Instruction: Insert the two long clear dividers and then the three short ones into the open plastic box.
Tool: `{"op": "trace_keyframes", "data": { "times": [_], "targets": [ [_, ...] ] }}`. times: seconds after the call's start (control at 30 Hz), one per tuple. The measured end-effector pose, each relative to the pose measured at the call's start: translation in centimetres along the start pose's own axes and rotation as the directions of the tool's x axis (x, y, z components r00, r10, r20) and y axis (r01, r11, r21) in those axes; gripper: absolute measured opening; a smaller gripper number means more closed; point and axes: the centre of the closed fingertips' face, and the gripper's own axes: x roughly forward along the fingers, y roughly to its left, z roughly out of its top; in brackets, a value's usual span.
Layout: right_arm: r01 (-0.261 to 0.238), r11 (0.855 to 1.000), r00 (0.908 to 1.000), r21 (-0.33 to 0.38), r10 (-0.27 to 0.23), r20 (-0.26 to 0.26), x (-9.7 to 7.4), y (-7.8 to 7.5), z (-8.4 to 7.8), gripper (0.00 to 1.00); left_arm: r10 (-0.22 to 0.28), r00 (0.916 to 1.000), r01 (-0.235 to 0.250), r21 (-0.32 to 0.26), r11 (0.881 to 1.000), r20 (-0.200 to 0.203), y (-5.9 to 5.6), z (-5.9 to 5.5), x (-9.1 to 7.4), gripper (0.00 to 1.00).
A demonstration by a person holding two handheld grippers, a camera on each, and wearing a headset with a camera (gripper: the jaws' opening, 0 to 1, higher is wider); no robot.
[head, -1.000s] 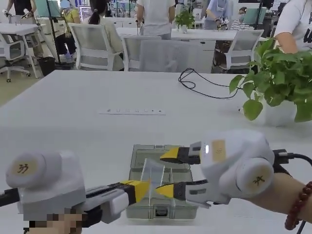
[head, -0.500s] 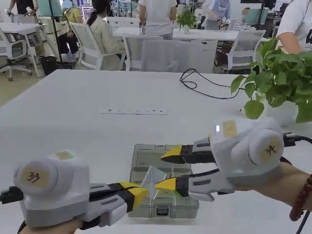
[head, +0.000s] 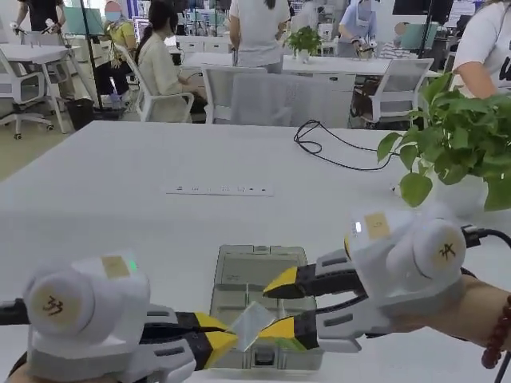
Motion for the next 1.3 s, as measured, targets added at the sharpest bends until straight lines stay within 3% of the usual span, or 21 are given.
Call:
{"op": "trace_keyframes", "data": {
  "times": [0.2,0.53,1.03,1.3],
  "targets": [
    [-0.055,0.998,0.9985,0.006,0.055,0.006,0.1,1.0,-0.3,0.25,-0.047,0.9987,0.048,0.056,0.997,-0.019,-0.8,-0.4,0.0,0.0],
    [-0.125,0.992,0.9919,-0.005,0.125,0.018,0.3,1.8,-0.3,0.18,-0.133,0.9911,0.133,0.111,0.985,-0.007,-1.9,0.1,0.0,0.0],
    [-0.125,0.992,0.9915,-0.02,0.125,0.035,0.3,0.9,-0.2,0.08,-0.138,0.9898,0.133,0.121,0.984,0.035,-1.0,1.0,0.1,0.0],
    [-0.139,0.989,0.9897,-0.049,0.141,0.027,0.5,1.4,-0.3,0.03,-0.112,0.9936,0.109,0.134,0.985,0.013,-0.4,0.9,0.1,0.0]
  ]
}}
